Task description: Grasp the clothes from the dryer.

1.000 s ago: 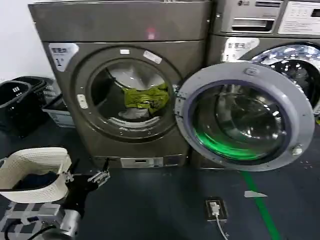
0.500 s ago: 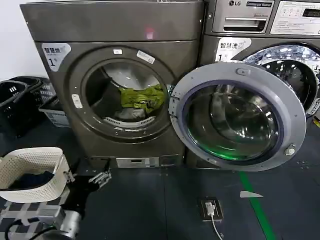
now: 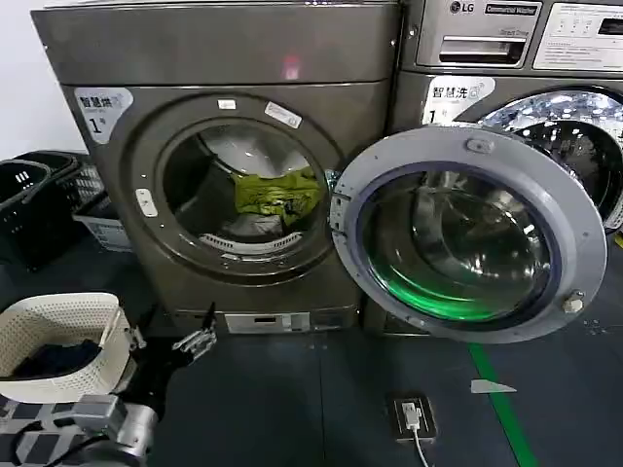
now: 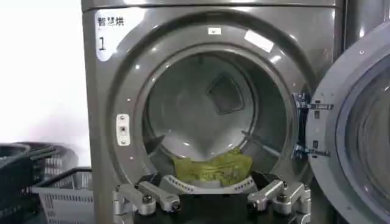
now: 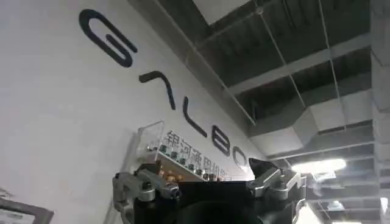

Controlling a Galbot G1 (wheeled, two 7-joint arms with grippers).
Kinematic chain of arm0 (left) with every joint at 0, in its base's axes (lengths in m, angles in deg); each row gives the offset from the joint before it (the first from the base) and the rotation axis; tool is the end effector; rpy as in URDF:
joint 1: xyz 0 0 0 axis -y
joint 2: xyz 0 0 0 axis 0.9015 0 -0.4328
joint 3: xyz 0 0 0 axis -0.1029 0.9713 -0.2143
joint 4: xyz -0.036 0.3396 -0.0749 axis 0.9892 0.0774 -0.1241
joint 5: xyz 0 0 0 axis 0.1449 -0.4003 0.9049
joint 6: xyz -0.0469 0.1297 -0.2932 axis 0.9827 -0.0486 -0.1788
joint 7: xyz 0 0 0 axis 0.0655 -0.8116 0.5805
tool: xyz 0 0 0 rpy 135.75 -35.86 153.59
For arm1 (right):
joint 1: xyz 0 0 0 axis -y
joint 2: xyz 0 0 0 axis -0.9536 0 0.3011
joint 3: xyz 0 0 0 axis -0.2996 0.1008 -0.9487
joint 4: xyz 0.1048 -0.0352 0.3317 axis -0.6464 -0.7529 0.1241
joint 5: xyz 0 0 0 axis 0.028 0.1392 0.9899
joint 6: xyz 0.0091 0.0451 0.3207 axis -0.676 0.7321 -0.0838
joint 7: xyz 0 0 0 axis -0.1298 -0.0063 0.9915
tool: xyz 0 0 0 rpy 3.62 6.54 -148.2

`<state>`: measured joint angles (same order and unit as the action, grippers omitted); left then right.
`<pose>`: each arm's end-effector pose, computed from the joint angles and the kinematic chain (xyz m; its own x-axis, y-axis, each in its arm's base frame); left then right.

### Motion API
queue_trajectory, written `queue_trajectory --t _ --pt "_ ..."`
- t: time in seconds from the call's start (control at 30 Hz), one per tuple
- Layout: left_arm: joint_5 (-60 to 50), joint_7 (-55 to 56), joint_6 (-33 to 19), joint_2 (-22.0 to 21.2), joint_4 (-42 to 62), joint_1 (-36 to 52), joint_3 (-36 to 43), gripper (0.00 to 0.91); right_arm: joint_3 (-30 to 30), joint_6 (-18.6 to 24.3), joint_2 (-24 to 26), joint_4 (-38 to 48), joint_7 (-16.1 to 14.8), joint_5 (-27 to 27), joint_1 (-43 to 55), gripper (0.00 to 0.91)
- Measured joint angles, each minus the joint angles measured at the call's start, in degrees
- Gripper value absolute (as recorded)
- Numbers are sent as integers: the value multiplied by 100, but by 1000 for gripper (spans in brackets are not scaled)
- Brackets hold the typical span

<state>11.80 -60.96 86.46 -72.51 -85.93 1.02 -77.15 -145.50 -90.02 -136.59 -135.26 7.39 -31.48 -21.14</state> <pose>0.1485 0.0294 -0.1809 -0.9986 0.0312 0.0429 0.0328 0.9987 0.0387 -0.0567 -0.3585 0.0491 -0.4987 0.5475 -0.6720 0.7969 0.5946 -0.1070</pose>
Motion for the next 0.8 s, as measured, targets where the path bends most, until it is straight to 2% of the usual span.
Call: queue_trajectory --t 0.8 --pt "4 -58 -40 -11 -19 -4 -12 907 23 191 -28 -24 35 117 -5 907"
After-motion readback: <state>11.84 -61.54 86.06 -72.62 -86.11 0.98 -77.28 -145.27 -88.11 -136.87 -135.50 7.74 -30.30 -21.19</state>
